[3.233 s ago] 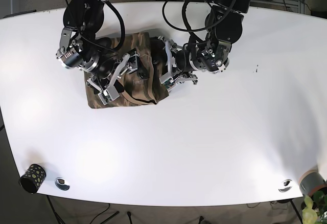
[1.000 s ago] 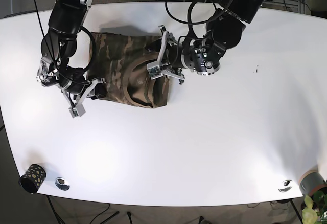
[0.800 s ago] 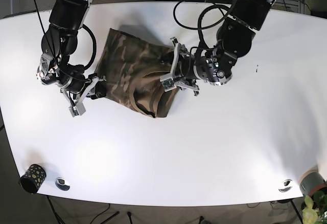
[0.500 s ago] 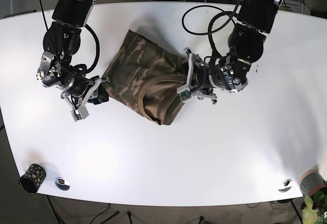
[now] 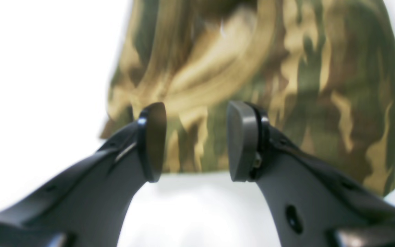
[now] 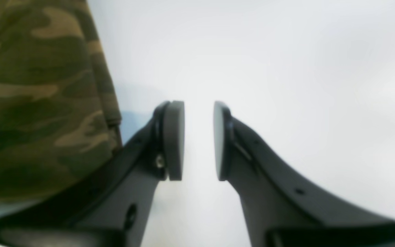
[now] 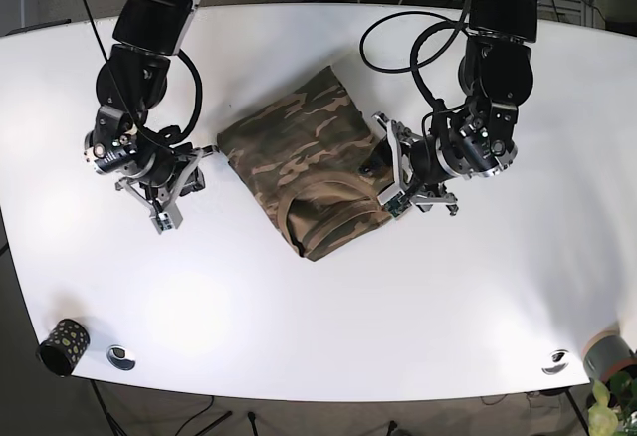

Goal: Fold the T-shirt properly
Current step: 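Press and square the folded bundle with both grippers, then push the folded camouflage bundle to the table edge with the left gripper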

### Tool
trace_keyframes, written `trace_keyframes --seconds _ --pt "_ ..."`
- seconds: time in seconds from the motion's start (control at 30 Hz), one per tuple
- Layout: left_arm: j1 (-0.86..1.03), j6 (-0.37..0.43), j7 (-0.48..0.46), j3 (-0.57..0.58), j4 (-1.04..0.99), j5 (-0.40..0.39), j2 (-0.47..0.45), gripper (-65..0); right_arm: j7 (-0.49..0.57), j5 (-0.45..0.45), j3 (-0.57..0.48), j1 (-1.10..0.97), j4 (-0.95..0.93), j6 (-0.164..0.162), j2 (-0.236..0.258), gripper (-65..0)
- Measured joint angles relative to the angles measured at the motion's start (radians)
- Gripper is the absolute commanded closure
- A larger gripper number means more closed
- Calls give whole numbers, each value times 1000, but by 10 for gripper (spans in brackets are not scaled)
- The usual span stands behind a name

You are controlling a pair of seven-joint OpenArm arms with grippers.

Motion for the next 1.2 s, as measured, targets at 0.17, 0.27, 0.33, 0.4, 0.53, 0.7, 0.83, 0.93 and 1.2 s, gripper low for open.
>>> trace_keyframes --seconds 0.17,0.27,0.33,0.4,0.53,0.7,0.83,0.93,1.2 --pt "27 3 0 -14 43 6 11 -258 9 -6 -5 -5 5 0 -15 -130" --pt "38 3 -1 -17 57 3 23 -258 -1 -13 -74 -55 13 -4 -6 -130" --pt "42 2 0 -26 61 -3 25 -258 -8 -15 -130 -89 16 -3 -7 -130" --pt "42 2 9 -40 61 0 24 -258 4 -8 -166 -127 45 -1 -21 -130" --pt "43 3 27 -68 61 12 28 -258 3 -6 -214 -196 137 0 -49 -130" --pt "40 3 23 -115 59 4 51 -260 -9 -16 -310 -271 231 -1 -82 -130" --pt "39 3 23 -129 59 11 56 -262 -6 -6 -441 -294 259 2 -89 -130" --pt "40 37 24 -124 59 10 56 -308 -6 -8 -511 -297 261 4 -99 -130" --pt "42 193 24 -93 82 11 54 -483 0 -9 -401 -290 311 3 -122 -130"
